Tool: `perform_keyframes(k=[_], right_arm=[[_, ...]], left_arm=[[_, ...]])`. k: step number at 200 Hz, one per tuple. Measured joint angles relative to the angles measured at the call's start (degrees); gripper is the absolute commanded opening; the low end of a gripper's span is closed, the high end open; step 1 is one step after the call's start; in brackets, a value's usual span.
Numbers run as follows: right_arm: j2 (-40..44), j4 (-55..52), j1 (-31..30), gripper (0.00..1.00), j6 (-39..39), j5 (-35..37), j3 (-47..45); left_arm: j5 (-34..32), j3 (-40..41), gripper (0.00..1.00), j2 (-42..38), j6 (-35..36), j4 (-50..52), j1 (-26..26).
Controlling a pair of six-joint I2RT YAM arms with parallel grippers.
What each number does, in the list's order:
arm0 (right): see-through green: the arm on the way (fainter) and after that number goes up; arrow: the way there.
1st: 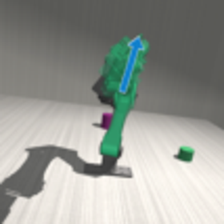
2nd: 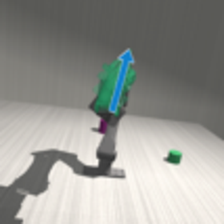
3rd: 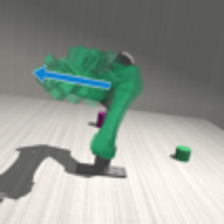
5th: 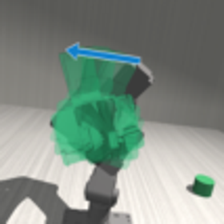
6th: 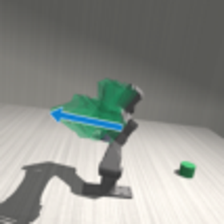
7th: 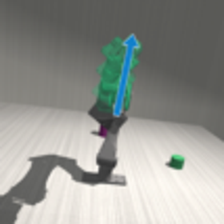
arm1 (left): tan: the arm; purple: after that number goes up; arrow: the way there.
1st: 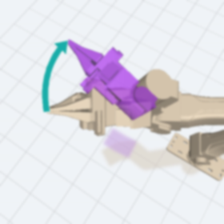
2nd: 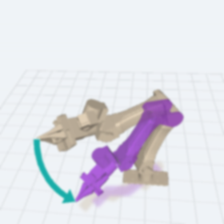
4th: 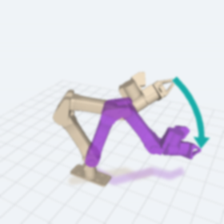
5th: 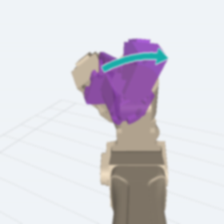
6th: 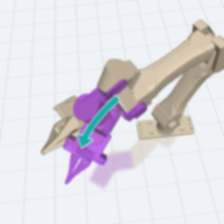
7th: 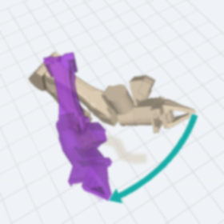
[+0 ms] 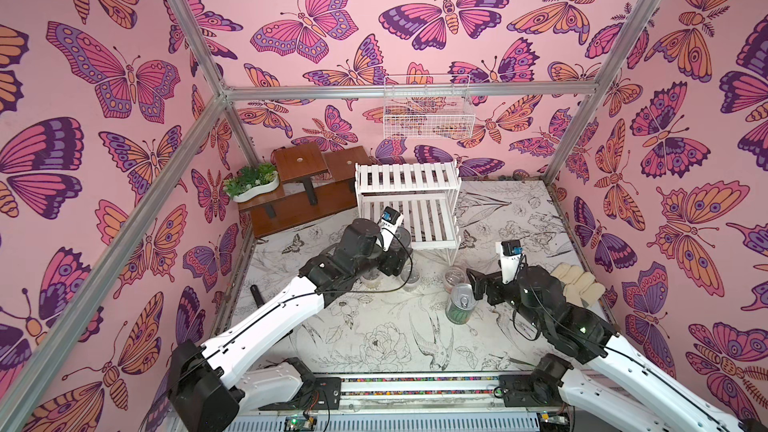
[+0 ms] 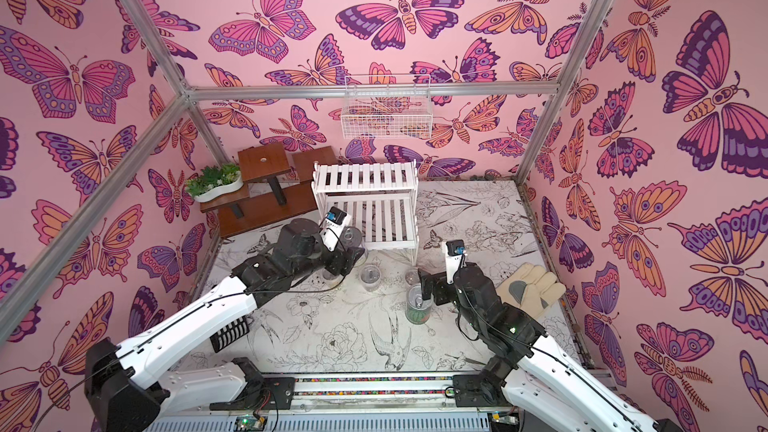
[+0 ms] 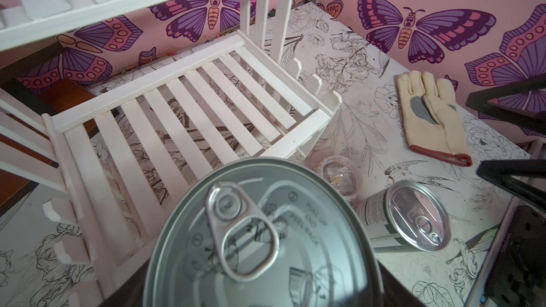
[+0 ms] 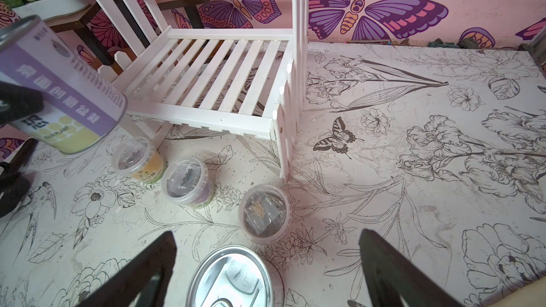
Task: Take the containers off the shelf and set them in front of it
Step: Place the container at the center of the board.
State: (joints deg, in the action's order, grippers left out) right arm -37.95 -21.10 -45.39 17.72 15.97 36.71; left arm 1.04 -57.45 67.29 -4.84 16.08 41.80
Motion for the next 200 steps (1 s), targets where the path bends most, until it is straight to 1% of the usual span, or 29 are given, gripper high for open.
perform_keyframes(k=[71, 128, 161, 200], right_arm=[[1.46, -1.46, 0.0, 0.99, 0.02, -1.27, 0.0], [3.1, -3.61, 0.0, 0.99, 0.04, -1.49, 0.26], [3.85, -4.31, 0.0, 0.99, 0.04, -1.49, 0.79], [4.94, -5.18, 0.0, 0.99, 0.09, -1.49, 1.05]], left_arm=[[-3.8, 6.93, 0.72, -1.18, -1.7, 0.02, 8.52], [-7.41, 12.41, 0.71, -1.27, -3.28, -4.81, 13.07], [-9.03, 15.85, 0.71, -0.79, -4.48, -8.31, 14.53], [-10.14, 17.53, 0.7, 2.64, -5.79, -11.89, 14.86]])
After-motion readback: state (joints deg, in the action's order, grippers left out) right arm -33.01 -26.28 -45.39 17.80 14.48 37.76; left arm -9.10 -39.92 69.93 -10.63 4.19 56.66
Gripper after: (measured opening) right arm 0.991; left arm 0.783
